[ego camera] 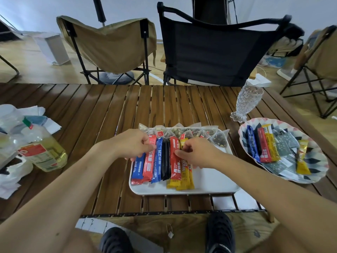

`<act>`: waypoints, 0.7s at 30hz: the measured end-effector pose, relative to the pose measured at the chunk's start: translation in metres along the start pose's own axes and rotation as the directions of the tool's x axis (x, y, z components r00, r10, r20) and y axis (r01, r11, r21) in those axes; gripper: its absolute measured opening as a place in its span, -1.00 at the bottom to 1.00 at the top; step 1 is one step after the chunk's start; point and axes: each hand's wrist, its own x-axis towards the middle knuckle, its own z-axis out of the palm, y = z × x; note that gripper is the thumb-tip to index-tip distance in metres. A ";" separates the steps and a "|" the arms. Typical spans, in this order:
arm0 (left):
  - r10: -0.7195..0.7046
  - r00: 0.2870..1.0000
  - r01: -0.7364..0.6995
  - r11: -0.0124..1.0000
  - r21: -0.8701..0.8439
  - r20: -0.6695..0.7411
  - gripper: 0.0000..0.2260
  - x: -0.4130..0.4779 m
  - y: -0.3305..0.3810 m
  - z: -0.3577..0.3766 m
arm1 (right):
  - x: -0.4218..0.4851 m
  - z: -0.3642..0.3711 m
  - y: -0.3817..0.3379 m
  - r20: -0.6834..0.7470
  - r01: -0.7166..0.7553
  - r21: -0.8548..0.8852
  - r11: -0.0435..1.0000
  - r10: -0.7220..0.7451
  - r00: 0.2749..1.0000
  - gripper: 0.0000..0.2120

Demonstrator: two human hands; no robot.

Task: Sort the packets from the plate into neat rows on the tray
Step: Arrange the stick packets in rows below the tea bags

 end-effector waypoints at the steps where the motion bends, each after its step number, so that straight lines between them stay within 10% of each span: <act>1: 0.001 1.000 -0.001 1.000 -0.010 -0.001 -0.74 0.000 0.001 0.000 | 0.000 -0.001 0.001 0.002 -0.002 0.007 1.000 0.002 1.000 -0.61; 13: 0.072 0.995 -0.066 0.995 0.079 -0.073 -0.68 0.016 0.045 0.004 | -0.026 -0.057 0.071 -0.181 -0.018 -0.015 1.000 0.015 0.983 -0.66; 21: 0.148 0.985 -0.138 0.985 0.103 -0.094 -0.67 0.034 0.088 0.015 | -0.046 -0.098 0.156 -0.411 -0.367 -0.103 0.924 0.297 0.862 -0.68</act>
